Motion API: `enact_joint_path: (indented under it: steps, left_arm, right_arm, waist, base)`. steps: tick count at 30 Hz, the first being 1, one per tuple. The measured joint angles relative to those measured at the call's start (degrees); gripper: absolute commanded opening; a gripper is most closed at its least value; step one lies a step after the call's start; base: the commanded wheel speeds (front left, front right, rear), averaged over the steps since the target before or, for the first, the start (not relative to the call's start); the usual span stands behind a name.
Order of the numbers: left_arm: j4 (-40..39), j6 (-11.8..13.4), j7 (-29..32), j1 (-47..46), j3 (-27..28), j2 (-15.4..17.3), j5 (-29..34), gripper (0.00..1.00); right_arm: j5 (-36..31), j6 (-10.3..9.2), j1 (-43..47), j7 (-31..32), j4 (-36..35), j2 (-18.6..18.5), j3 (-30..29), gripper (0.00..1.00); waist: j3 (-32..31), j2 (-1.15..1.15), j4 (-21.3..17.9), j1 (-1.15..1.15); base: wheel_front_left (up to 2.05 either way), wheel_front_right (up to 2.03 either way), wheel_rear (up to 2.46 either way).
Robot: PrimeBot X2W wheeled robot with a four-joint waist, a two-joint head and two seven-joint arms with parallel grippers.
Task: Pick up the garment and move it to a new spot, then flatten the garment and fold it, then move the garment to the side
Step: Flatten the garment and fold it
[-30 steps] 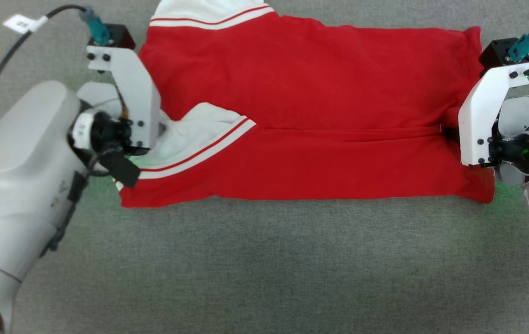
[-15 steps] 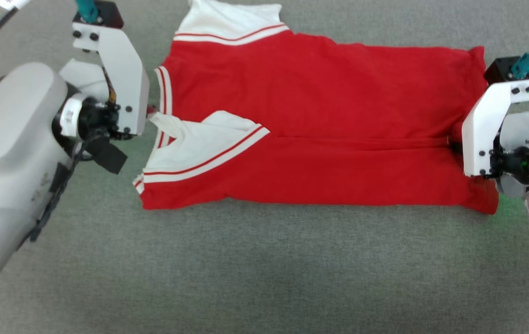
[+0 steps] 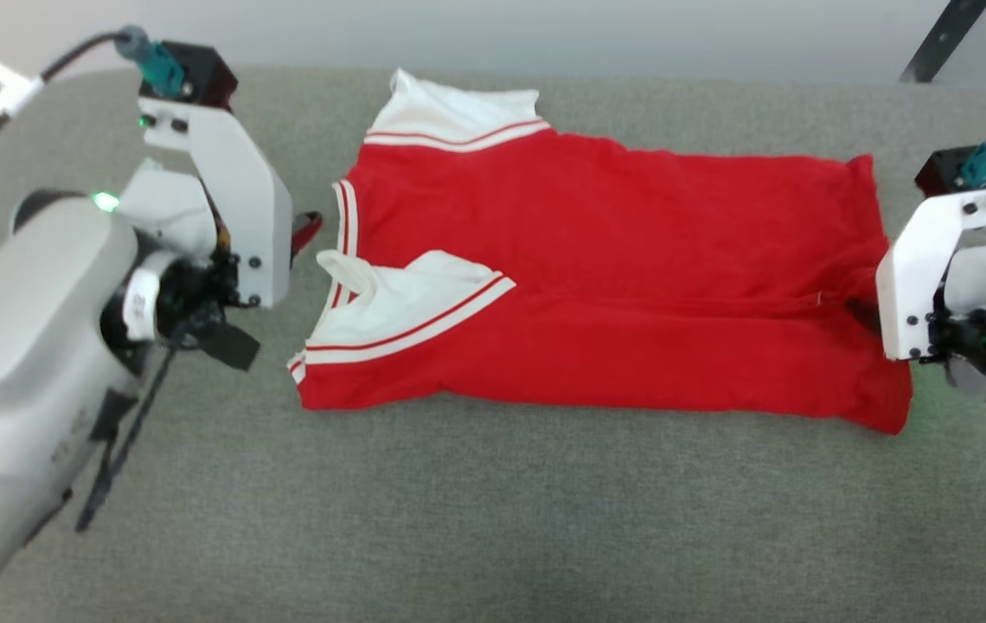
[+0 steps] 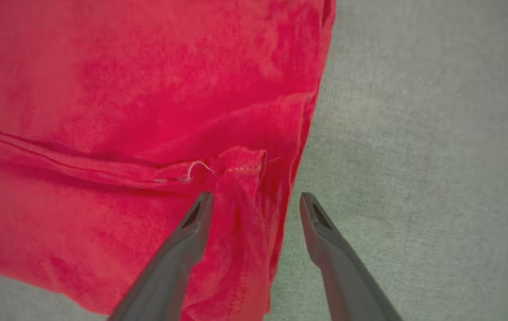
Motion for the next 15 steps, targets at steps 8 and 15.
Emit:
enact_joint_path:
  steps: [8, 15]
  left_arm:
    - [-6.59, 1.83, -8.65, 8.88, 2.29, 1.44, -1.27, 1.00]
    - [-12.84, 2.77, -19.53, 17.25, 3.91, 3.61, -0.08, 1.00]
  right_arm:
    - [0.38, 0.00, 3.56, -10.20, -5.09, -1.35, -0.03, 1.00]
    - [1.85, -0.01, 11.71, -24.96, -15.95, -2.57, -0.18, 1.00]
  waist:
    - [-5.16, 0.00, -0.26, 0.00]
    - [-9.30, 0.00, -0.81, 0.00]
  base:
    - [0.00, 0.00, 0.00]
    - [0.00, 0.00, 0.00]
